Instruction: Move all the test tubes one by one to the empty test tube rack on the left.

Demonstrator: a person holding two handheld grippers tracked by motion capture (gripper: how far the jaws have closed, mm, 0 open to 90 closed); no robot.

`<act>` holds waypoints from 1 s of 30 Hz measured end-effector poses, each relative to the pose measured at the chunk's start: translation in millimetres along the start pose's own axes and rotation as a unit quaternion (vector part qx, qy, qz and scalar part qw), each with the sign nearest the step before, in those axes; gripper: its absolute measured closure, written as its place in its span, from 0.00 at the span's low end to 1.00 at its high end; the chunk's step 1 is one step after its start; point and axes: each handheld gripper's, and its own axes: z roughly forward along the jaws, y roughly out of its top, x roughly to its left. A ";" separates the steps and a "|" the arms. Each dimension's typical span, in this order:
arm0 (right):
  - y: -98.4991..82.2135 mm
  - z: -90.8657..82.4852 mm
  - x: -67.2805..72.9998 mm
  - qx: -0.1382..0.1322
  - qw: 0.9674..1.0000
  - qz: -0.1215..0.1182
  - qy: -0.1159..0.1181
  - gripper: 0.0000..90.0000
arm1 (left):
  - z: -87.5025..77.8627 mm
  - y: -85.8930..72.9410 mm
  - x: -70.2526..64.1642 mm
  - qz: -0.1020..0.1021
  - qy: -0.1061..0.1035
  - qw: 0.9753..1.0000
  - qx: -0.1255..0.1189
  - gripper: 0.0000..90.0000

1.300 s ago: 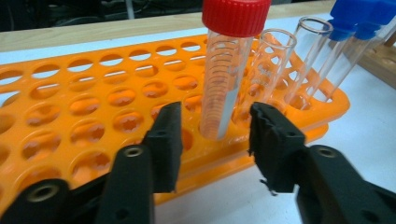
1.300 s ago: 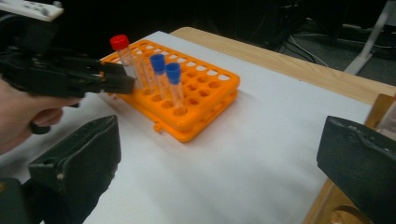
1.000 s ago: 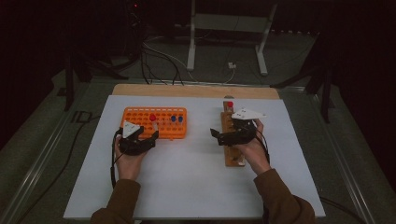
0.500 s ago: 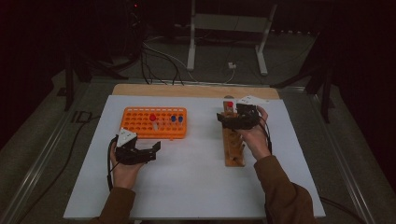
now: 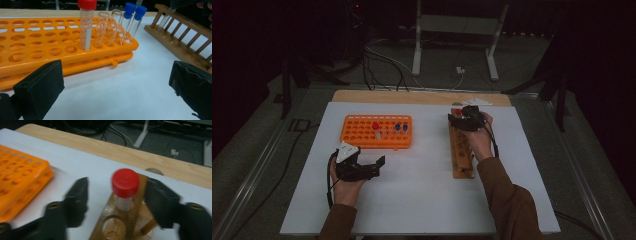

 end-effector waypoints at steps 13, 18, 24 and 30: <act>2.1 -11.4 -2.0 -0.032 0.999 -0.011 -0.017 0.81 | 0.9 -1.4 -0.3 0.002 0.001 1.000 0.002 0.00; 8.9 -28.1 2.6 -0.064 0.997 -0.029 -0.016 0.81 | 1.6 -1.3 -2.8 0.006 -0.003 1.000 0.001 0.00; 21.5 -52.5 7.9 -0.104 0.994 -0.045 0.000 0.81 | 4.0 -1.6 -6.5 0.014 -0.006 1.000 0.005 0.00; 26.7 -69.9 17.8 -0.121 0.991 -0.050 0.036 0.80 | 4.4 0.4 -12.1 0.029 -0.004 1.000 0.003 0.00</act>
